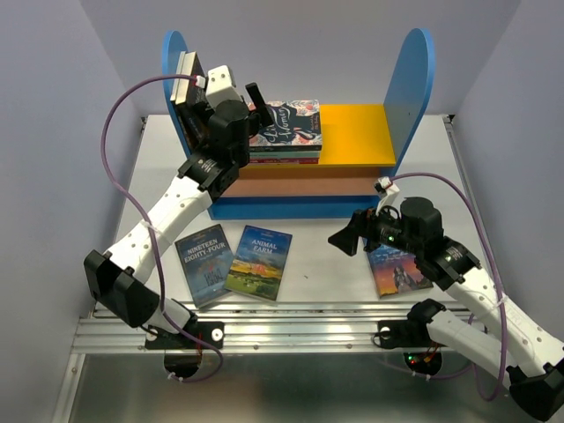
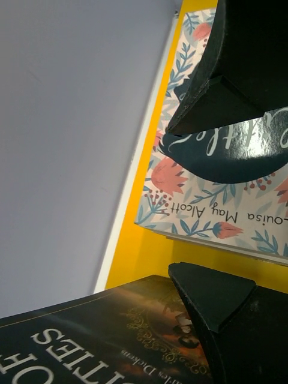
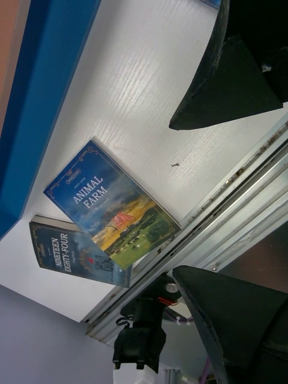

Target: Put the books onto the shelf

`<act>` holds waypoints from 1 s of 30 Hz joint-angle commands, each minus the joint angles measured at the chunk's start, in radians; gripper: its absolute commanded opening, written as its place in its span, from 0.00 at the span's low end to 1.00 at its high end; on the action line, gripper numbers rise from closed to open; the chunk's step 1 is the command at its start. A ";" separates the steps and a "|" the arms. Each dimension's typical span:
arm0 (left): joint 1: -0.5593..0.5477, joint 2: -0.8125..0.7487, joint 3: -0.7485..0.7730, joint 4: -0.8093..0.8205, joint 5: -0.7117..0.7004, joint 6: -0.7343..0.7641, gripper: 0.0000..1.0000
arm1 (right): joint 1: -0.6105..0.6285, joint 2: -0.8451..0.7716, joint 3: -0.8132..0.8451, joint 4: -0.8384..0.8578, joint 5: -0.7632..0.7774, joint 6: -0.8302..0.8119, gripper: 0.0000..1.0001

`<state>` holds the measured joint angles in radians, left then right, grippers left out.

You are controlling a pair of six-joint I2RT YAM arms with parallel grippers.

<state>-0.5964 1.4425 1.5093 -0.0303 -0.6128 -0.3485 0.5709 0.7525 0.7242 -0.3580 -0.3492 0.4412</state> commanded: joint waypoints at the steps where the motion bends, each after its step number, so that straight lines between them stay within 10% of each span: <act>1: 0.017 0.012 0.029 -0.068 -0.103 -0.055 0.99 | 0.007 -0.016 0.009 0.045 0.018 0.004 1.00; 30: 0.199 -0.217 -0.149 0.063 0.209 0.051 0.99 | 0.007 -0.025 -0.002 0.048 0.003 0.008 1.00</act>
<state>-0.4885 1.3083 1.3678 -0.0147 -0.2653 -0.2703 0.5709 0.7452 0.7227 -0.3576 -0.3454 0.4454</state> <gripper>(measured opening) 0.985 0.998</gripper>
